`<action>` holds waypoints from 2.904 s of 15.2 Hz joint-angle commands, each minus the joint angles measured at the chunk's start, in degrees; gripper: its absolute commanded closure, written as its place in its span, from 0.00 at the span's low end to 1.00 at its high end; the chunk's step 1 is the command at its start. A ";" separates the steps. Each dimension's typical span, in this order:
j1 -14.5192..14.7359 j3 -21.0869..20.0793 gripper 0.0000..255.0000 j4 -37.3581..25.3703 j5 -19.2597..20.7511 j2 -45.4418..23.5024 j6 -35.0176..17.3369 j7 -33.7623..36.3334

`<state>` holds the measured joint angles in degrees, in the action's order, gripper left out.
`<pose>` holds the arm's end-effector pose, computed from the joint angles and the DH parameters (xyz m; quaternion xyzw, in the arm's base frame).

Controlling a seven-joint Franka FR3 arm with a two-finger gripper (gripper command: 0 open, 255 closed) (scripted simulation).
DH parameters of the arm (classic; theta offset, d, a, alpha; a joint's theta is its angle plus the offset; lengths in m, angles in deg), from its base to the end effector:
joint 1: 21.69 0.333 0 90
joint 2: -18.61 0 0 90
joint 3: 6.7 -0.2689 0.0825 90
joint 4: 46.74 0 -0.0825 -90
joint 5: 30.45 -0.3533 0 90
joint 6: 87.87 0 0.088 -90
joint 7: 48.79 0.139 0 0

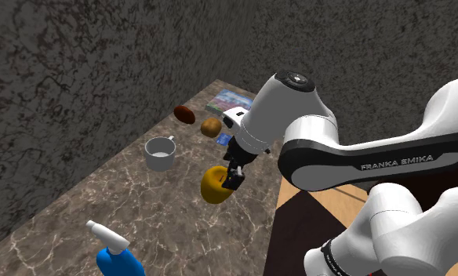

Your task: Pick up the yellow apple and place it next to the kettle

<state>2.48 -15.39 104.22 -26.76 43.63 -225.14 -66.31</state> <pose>0.3472 0.2165 0.3503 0.8917 0.4388 0.1020 0.0433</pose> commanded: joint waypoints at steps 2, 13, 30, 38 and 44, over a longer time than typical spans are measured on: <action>-0.18 -0.05 0.00 0.73 0.24 -0.90 -1.67 0.14; -0.18 -0.05 1.00 0.72 0.25 -0.91 -1.66 0.13; 0.40 0.78 1.00 -5.36 -0.79 3.66 8.92 -1.43; 0.52 1.16 1.00 -10.32 -1.10 5.34 15.53 -2.18; 0.53 1.38 1.00 -14.47 -1.22 5.97 20.29 -2.65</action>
<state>3.01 -14.09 90.48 -27.97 49.40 -205.77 -68.84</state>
